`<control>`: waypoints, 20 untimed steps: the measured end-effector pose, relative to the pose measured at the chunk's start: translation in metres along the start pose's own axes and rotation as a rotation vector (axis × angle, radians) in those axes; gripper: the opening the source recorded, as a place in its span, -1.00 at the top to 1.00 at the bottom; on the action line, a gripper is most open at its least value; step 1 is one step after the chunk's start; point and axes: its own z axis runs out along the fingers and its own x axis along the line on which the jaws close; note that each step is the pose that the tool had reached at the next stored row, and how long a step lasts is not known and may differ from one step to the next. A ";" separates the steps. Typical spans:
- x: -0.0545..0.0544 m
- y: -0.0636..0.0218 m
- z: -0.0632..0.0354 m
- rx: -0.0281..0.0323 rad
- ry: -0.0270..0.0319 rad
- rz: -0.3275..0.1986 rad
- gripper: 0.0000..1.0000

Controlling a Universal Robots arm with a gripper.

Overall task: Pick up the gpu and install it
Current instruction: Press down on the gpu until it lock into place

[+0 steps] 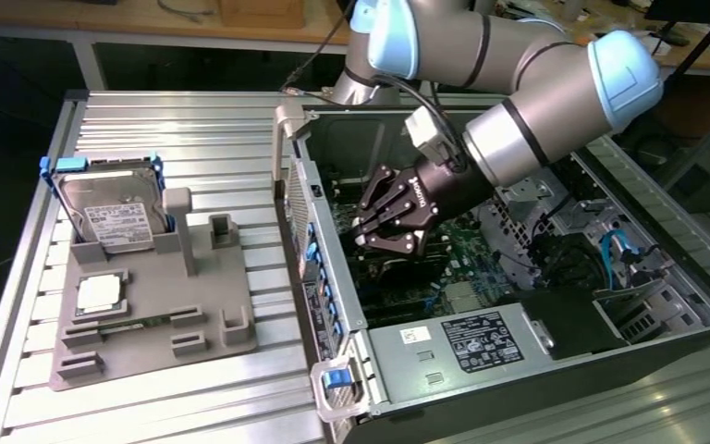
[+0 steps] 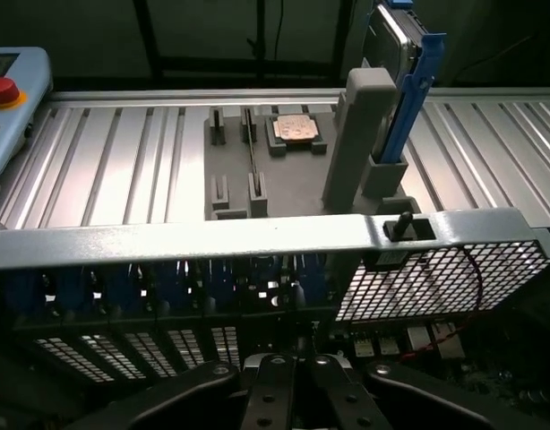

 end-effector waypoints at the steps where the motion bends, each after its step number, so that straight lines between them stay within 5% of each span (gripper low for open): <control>1: 0.000 -0.0003 -0.0006 -0.0053 0.0003 0.000 0.79; 4: 0.000 -0.0008 -0.0019 -0.0188 0.0009 0.001 0.79; 8: 0.000 0.0005 -0.0033 -0.0234 0.0012 0.002 0.79; 17: 0.000 0.0090 -0.0073 -0.0198 0.0213 0.020 0.79; 20: 0.000 0.0115 -0.0052 -0.0091 0.0254 0.024 0.79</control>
